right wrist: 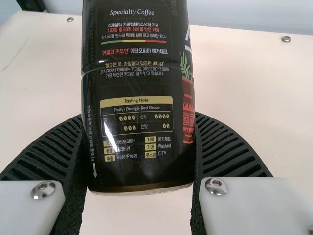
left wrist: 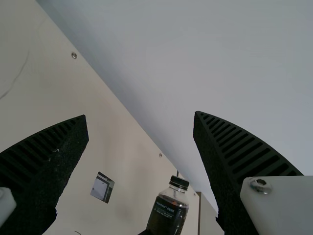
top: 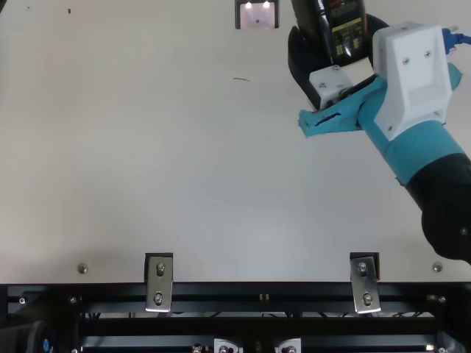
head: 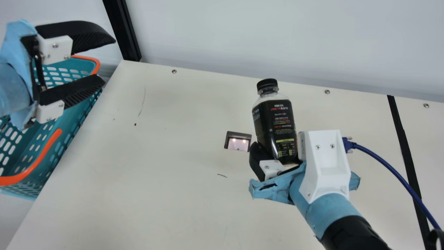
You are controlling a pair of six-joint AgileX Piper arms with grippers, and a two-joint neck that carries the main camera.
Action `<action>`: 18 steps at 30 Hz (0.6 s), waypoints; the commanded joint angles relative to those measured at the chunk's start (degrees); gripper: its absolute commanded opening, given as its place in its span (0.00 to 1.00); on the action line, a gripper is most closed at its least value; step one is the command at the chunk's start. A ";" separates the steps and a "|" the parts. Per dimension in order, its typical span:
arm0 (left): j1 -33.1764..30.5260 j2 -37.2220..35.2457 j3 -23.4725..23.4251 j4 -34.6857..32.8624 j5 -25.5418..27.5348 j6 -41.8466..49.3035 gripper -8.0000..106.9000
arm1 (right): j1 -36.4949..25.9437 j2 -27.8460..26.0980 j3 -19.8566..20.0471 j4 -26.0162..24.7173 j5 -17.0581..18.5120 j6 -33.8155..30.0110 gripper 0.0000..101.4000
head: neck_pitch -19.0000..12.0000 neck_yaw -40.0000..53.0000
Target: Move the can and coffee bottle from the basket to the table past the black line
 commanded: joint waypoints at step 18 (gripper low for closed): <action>0.00 0.00 0.00 0.00 0.00 0.00 0.85 | 2.11 6.41 -4.61 9.17 -0.42 -9.56 0.00 | -0.26 -0.03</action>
